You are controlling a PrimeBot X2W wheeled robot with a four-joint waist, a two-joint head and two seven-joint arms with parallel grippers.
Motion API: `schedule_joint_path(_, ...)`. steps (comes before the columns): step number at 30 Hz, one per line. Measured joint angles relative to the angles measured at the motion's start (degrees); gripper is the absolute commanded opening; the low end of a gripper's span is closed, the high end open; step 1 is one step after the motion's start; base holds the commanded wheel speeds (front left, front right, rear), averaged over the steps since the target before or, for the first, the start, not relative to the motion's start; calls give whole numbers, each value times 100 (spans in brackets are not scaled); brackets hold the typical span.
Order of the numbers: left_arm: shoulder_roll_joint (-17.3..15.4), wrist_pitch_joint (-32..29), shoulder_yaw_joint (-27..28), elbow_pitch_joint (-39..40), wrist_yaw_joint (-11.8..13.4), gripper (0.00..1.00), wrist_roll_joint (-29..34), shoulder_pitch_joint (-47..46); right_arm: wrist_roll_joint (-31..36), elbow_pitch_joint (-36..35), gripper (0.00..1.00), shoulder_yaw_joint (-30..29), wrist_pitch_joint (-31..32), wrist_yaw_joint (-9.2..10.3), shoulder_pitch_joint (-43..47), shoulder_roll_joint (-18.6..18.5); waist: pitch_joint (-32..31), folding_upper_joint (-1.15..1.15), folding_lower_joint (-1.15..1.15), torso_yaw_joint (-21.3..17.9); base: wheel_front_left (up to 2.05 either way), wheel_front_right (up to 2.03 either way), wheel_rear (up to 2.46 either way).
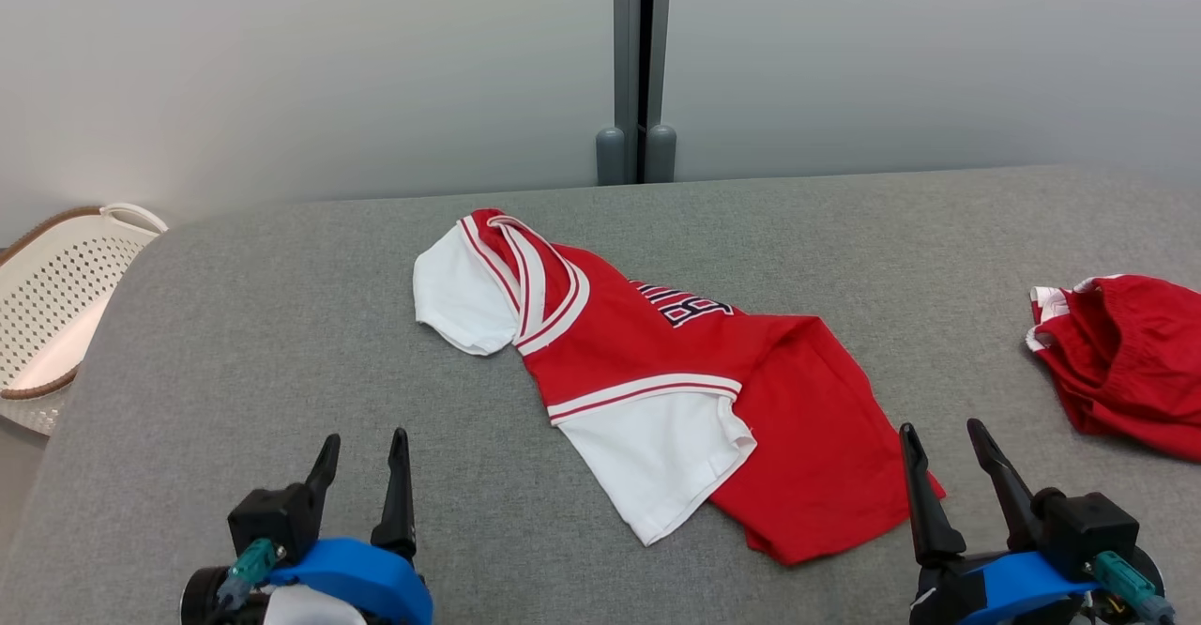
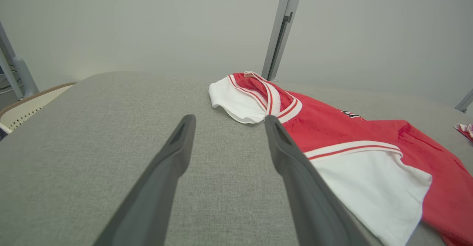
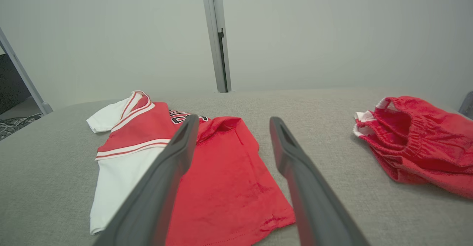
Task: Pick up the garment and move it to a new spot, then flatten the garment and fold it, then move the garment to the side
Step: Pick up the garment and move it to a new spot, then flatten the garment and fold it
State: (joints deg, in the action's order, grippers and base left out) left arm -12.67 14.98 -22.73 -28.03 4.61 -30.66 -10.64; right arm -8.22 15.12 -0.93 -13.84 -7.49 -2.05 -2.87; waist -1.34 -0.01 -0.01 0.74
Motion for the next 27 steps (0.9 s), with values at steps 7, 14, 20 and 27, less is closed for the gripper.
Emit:
schedule_joint_path(7,56,0,104,537,145,100,104,610,-45,138,100,69,-44,0,-1,1,-56,1,0,83,0,0,0)
schedule_joint_path(14,45,1,156,765,218,100,143,762,-37,269,100,79,-82,0,-7,1,-83,1,1,143,0,0,0)
schedule_joint_path(20,18,0,163,804,244,100,140,798,-7,366,100,40,-89,0,-11,1,-80,2,1,162,0,0,0)
schedule_joint_path(27,-23,0,149,827,293,100,142,800,5,398,100,25,-94,0,-11,1,-72,2,1,164,0,0,0)
